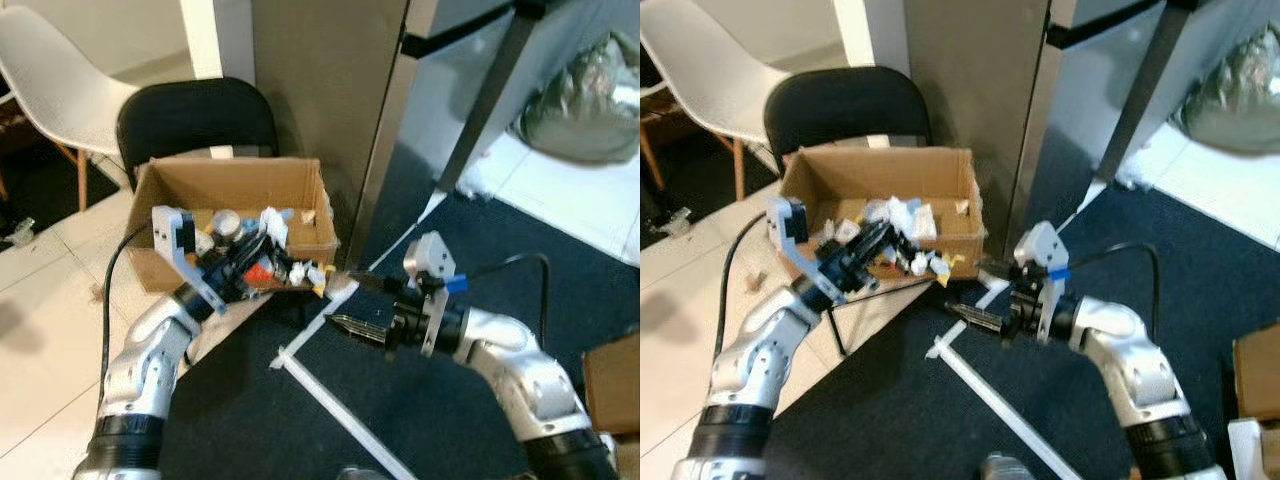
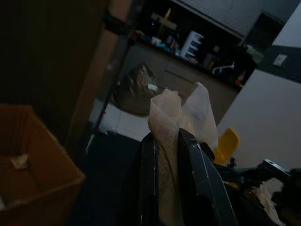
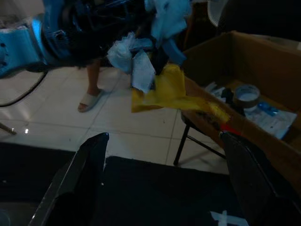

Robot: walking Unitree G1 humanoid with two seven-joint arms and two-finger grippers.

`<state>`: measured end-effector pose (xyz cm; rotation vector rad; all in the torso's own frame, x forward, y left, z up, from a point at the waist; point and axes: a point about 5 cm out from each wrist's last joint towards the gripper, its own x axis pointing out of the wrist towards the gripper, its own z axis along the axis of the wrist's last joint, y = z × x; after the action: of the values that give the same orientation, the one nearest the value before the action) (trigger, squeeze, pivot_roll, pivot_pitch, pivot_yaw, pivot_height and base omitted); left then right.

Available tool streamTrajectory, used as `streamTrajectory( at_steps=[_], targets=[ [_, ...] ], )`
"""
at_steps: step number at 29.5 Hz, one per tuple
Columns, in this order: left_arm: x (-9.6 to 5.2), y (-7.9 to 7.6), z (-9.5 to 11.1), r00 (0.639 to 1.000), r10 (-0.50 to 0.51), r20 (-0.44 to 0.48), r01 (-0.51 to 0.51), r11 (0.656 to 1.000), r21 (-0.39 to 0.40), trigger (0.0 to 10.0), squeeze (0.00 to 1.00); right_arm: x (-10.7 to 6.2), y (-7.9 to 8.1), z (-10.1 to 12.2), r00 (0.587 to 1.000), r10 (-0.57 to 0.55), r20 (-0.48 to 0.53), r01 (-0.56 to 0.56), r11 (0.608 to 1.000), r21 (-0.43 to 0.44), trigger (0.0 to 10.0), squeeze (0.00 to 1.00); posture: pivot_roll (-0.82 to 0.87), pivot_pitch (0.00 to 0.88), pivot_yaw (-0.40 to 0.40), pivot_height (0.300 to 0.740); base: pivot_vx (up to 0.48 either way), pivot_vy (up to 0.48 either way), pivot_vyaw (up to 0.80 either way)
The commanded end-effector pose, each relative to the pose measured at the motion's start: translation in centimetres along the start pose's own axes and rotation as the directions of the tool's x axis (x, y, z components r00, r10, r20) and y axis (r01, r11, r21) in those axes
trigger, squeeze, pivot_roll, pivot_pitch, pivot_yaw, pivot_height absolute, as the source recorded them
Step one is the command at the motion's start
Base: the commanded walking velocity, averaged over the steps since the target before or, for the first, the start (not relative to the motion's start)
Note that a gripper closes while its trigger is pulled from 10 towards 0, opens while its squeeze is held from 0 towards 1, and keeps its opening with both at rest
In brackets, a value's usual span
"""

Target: Picking trash to rubbish bin

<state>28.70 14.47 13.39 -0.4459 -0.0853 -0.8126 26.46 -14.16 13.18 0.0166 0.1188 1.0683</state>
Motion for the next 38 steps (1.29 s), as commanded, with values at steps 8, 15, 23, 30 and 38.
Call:
streamTrajectory(
  at_steps=[8,15,23,30,38],
  targets=[
    [-0.48,0.28,-0.04,1.0,0.016,-0.006,-0.016,1.0,0.005,10.0,0.0,0.15,0.16,0.22,1.0,0.013,0.022,-0.013,1.0,-0.019,10.0,0.0,0.01,0.0,-0.004,0.74,0.275,0.0,0.0],
    [-0.63,0.18,-0.32,1.0,0.017,-0.014,-0.017,1.0,-0.002,10.0,0.0,-0.05,0.34,0.23,0.999,0.037,0.029,-0.035,0.998,-0.048,10.0,0.0,0.01,0.0,-0.003,0.74,0.273,0.0,0.46],
    [-0.82,0.38,-0.48,1.0,0.025,-0.019,-0.025,1.0,-0.006,10.0,0.0,0.16,0.08,-0.06,1.0,0.011,0.012,-0.011,0.999,-0.04,10.0,0.0,0.01,0.0,-0.002,0.74,0.277,0.0,0.1],
    [-1.0,0.65,-0.34,0.999,0.035,-0.016,-0.035,0.999,-0.005,10.0,0.0,0.19,0.02,-0.11,1.0,0.007,0.008,-0.007,0.999,-0.046,10.0,0.0,0.01,0.0,-0.004,0.74,0.279,0.0,0.0],
    [-0.93,0.59,-0.37,0.999,0.028,-0.02,-0.028,1.0,-0.001,10.0,0.0,0.27,-0.15,-0.34,1.0,-0.012,-0.023,0.011,0.999,-0.046,10.0,0.0,0.01,0.0,-0.005,0.74,0.275,0.0,-0.43]
  ],
)
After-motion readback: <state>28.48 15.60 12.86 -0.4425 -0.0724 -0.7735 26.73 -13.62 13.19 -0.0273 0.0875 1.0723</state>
